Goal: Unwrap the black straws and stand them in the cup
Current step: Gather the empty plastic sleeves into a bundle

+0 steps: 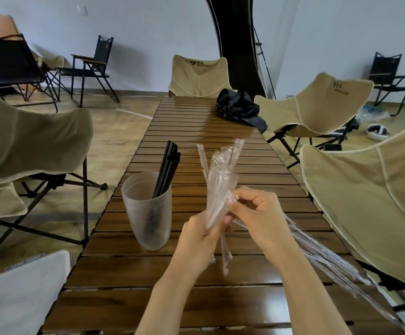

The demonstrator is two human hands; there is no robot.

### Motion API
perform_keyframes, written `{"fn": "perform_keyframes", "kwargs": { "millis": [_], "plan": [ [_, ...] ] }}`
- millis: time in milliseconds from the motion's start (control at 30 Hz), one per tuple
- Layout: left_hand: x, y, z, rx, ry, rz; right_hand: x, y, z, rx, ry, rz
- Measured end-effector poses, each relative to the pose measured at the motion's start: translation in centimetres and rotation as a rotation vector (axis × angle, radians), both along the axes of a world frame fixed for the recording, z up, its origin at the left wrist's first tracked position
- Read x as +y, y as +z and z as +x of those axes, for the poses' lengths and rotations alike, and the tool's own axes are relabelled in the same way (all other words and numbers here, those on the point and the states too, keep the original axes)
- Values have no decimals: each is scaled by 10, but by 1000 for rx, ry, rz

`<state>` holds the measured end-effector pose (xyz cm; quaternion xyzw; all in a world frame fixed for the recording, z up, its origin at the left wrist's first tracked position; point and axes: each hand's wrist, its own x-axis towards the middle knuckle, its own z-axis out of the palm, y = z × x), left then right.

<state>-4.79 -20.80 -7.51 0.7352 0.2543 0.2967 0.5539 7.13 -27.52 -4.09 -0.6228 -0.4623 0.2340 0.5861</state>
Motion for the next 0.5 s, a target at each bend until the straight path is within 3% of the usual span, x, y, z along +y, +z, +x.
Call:
{"fn": "perform_keyframes", "kwargs": {
  "millis": [100, 200, 333, 500],
  "plan": [
    [0, 1, -1, 7, 38, 25, 1, -5, 4, -42, -18, -49],
    [2, 1, -2, 11, 74, 76, 2, -22, 14, -298, -138, -272],
    [3, 0, -2, -15, 142, 116, -2, -48, 19, -483, -287, -672],
    [3, 0, -1, -58, 176, 100, -8, -62, 18, -641, -294, -854]
  ]
}}
